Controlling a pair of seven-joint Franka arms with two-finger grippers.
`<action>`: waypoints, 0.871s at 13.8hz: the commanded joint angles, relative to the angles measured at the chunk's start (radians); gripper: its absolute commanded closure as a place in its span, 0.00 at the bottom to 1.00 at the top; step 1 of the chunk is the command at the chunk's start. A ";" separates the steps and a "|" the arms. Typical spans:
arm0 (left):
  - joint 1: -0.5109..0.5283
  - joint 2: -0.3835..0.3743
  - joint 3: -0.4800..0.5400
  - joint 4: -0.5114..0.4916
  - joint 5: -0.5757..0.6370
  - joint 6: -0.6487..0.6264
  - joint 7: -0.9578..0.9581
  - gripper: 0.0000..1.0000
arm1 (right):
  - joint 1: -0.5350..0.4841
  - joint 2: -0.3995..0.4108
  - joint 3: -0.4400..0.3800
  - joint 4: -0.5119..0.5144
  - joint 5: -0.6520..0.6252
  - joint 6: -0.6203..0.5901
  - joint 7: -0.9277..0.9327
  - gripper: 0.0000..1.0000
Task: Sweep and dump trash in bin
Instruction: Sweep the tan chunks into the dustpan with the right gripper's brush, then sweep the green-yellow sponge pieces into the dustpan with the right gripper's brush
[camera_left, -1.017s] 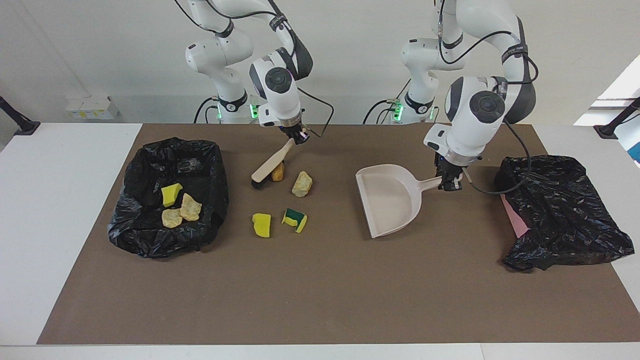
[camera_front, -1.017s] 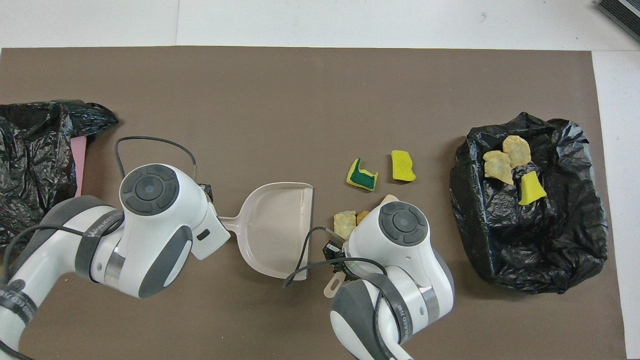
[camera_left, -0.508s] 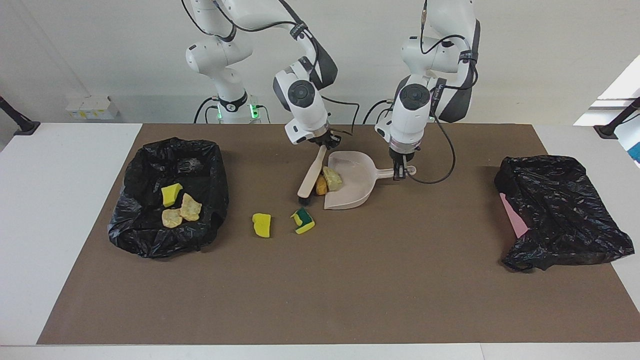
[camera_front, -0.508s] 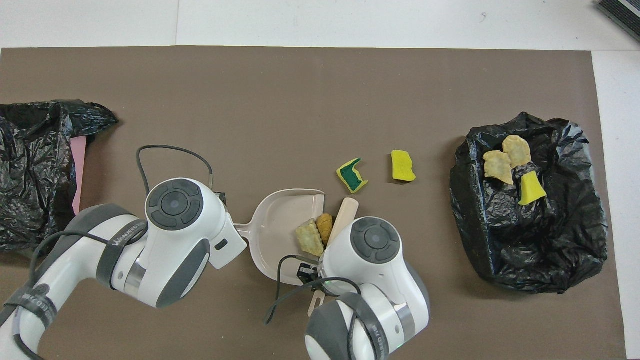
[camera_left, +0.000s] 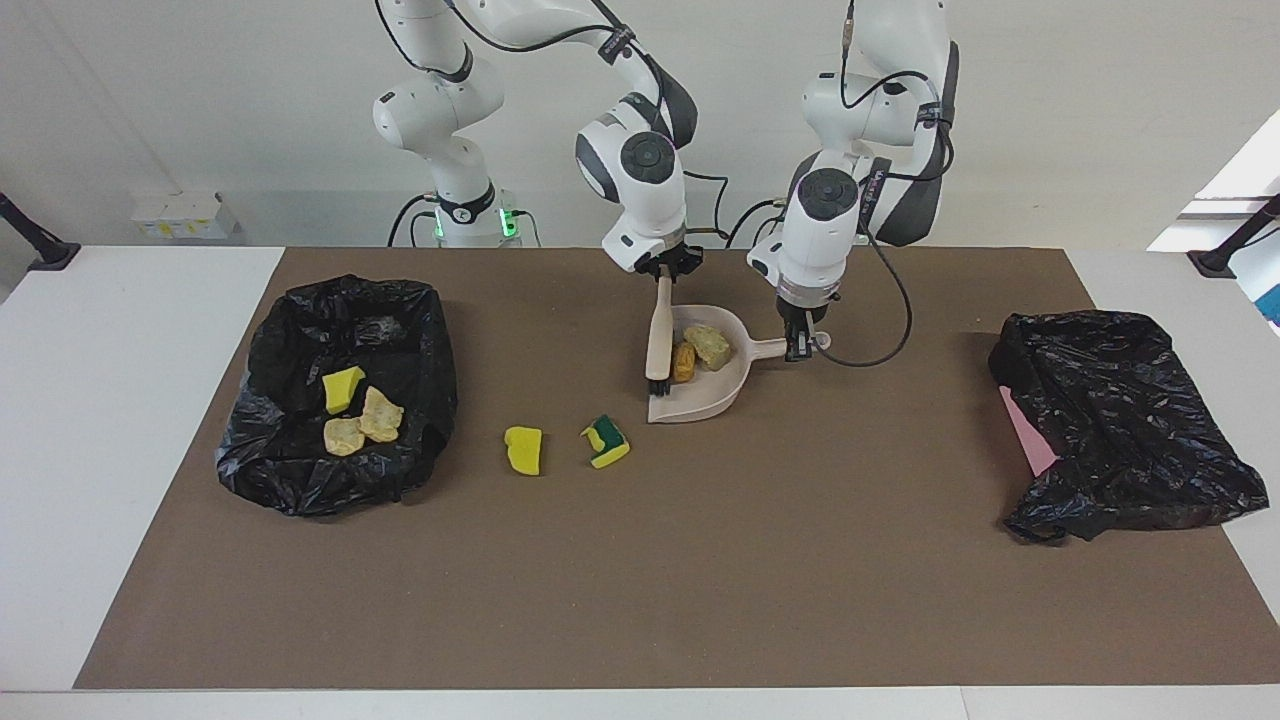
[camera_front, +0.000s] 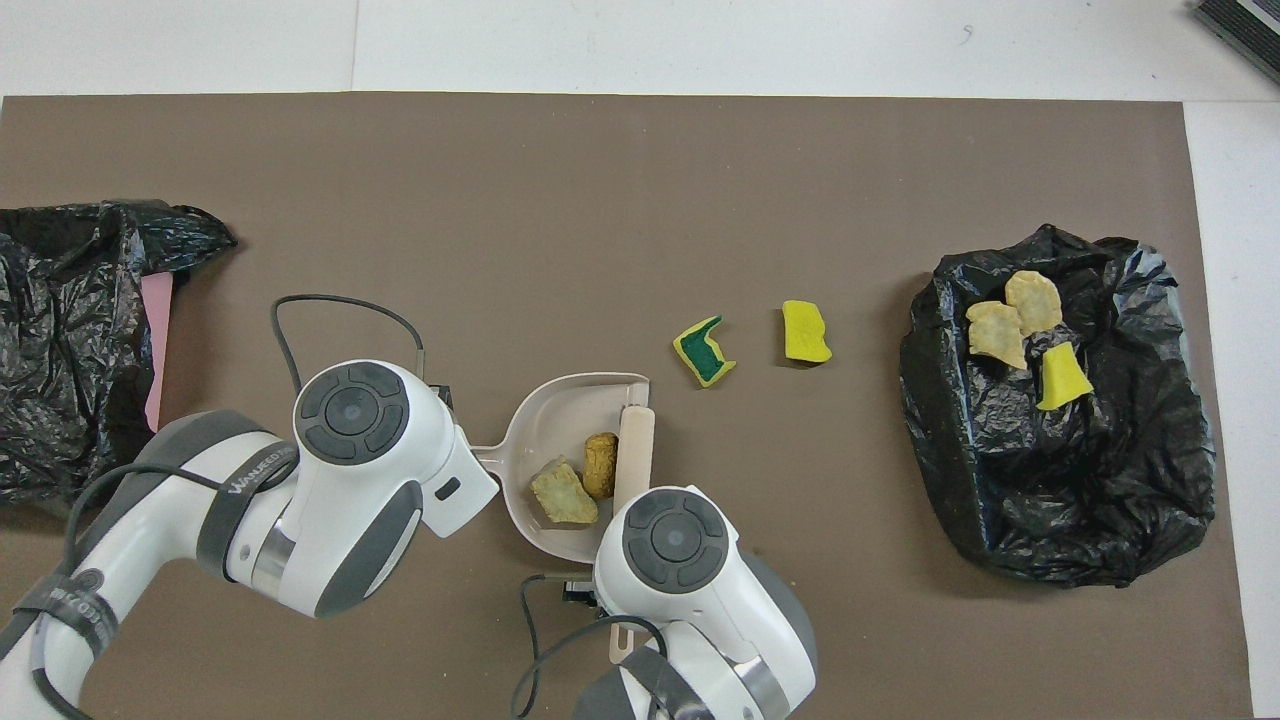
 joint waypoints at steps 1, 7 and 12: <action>-0.008 -0.019 0.013 -0.028 0.015 0.034 -0.037 1.00 | -0.033 0.064 0.002 0.148 -0.104 -0.126 -0.031 1.00; -0.002 -0.016 0.013 -0.017 0.007 0.021 -0.237 1.00 | -0.187 0.189 -0.004 0.351 -0.306 -0.286 -0.033 1.00; 0.028 0.005 0.014 0.010 0.005 0.036 -0.261 1.00 | -0.351 0.227 -0.009 0.364 -0.443 -0.309 -0.178 1.00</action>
